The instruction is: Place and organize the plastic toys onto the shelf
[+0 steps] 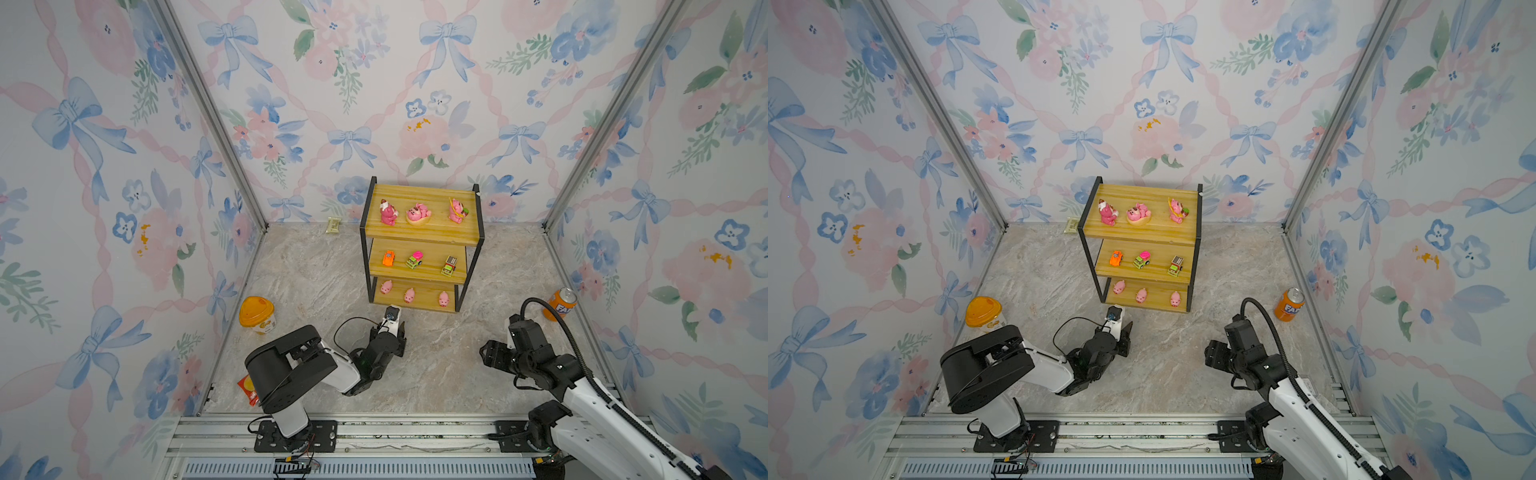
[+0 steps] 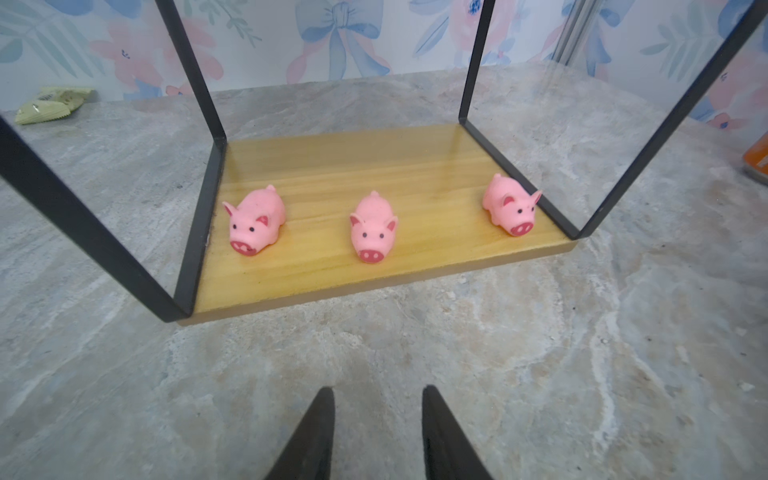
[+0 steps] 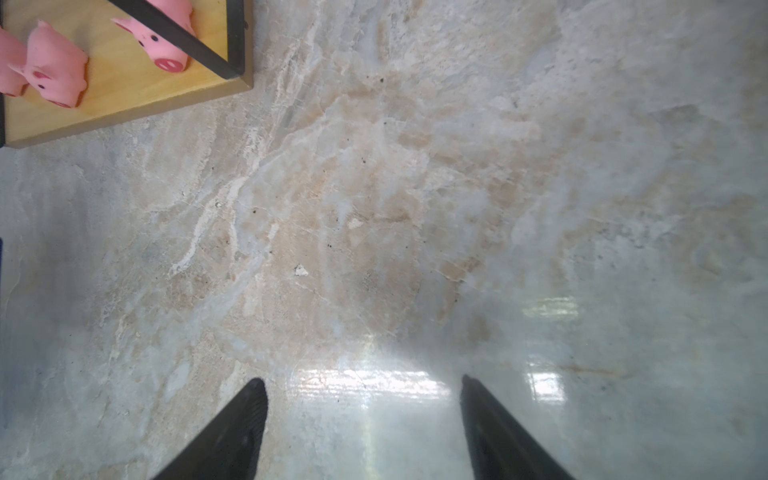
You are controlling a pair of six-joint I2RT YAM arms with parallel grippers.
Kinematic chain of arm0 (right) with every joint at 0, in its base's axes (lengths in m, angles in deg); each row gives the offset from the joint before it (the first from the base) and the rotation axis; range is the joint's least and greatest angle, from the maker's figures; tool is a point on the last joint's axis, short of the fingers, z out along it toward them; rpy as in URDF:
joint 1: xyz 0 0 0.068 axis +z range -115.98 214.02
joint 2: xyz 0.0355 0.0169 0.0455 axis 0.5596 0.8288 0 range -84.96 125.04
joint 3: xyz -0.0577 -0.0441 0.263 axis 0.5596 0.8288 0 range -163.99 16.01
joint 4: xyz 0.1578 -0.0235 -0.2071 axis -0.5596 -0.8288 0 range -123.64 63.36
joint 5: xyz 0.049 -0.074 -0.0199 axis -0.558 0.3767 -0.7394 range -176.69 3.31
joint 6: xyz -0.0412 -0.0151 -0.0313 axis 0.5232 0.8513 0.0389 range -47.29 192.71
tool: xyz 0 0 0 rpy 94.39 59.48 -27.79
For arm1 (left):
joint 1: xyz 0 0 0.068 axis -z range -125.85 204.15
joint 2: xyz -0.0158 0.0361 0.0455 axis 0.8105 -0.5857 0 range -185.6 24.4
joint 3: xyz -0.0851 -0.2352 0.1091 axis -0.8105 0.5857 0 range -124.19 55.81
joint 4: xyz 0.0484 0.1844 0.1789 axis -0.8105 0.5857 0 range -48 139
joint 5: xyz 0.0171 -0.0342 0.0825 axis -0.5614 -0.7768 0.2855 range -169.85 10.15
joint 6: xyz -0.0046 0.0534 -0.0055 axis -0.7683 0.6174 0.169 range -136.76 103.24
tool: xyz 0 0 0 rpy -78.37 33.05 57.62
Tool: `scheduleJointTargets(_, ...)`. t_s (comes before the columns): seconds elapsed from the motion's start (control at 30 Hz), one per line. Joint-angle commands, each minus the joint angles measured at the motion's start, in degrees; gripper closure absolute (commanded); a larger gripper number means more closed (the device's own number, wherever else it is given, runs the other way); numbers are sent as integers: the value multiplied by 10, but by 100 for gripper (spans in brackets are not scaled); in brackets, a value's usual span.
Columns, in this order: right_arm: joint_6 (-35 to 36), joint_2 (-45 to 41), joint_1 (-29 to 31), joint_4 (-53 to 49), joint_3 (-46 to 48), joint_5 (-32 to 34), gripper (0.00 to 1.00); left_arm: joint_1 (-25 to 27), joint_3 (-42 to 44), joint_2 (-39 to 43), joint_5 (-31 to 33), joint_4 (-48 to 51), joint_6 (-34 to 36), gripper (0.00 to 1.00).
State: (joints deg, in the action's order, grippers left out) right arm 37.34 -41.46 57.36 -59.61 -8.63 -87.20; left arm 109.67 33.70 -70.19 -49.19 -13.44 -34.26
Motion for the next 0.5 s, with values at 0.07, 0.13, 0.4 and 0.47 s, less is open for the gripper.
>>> scheduleJointTargets(0.07, 48, 28, -3, -15, -63, 32, 24, 4, 9, 79, 8, 54, 43, 58)
scheduleJointTargets(0.13, 67, 44, -4, -15, -87, 49, 24, 3, 7, 112, 22, 85, 53, 58)
scheduleJointTargets(0.4, 153, 134, -28, -5, -203, 92, 24, -4, 26, 254, 88, 178, 80, 50)
scheduleJointTargets(0.47, 174, 153, -42, 7, -229, 93, 23, -12, 39, 290, 102, 185, 88, 46)
